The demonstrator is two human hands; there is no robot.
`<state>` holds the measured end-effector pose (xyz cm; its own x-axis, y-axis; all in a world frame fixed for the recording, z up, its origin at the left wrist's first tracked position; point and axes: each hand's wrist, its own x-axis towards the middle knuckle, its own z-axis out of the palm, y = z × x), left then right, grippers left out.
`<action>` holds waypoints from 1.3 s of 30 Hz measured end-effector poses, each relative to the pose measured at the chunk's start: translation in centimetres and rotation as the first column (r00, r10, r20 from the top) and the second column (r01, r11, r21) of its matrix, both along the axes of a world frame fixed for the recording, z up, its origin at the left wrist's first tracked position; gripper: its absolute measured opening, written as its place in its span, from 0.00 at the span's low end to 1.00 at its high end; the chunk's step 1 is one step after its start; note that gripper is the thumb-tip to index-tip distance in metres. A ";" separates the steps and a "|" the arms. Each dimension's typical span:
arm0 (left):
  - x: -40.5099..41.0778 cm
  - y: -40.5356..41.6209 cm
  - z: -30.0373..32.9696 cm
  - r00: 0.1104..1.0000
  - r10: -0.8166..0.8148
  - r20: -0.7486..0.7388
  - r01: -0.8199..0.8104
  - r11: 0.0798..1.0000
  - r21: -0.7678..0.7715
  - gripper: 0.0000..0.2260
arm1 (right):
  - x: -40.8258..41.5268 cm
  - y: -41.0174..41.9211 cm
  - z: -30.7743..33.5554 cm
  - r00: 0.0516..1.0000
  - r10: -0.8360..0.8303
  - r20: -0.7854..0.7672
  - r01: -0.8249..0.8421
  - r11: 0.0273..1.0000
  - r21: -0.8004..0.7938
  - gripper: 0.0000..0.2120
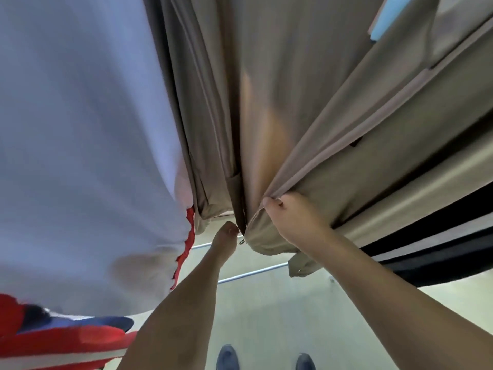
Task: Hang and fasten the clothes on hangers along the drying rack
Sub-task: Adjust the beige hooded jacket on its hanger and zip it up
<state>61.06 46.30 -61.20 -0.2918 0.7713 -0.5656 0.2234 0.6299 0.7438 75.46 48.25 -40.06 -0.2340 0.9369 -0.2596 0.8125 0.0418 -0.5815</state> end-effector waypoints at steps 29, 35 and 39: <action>2.0 -4.3 21.8 0.971 -0.210 -0.110 0.213 0.977 0.017 0.10 | 1.9 -14.0 -5.2 0.405 -0.811 -0.421 -0.017 0.454 -0.891 0.06; -0.1 -4.5 23.5 0.951 -0.251 -0.179 0.265 0.962 0.060 0.13 | 2.7 -10.8 -2.4 0.445 -0.745 -0.497 0.246 0.635 -0.732 0.07; -0.4 -5.3 23.5 0.811 -0.381 -0.444 0.452 0.889 0.064 0.05 | 3.1 -9.7 -1.0 0.501 -0.718 -0.484 0.374 0.683 -0.627 0.09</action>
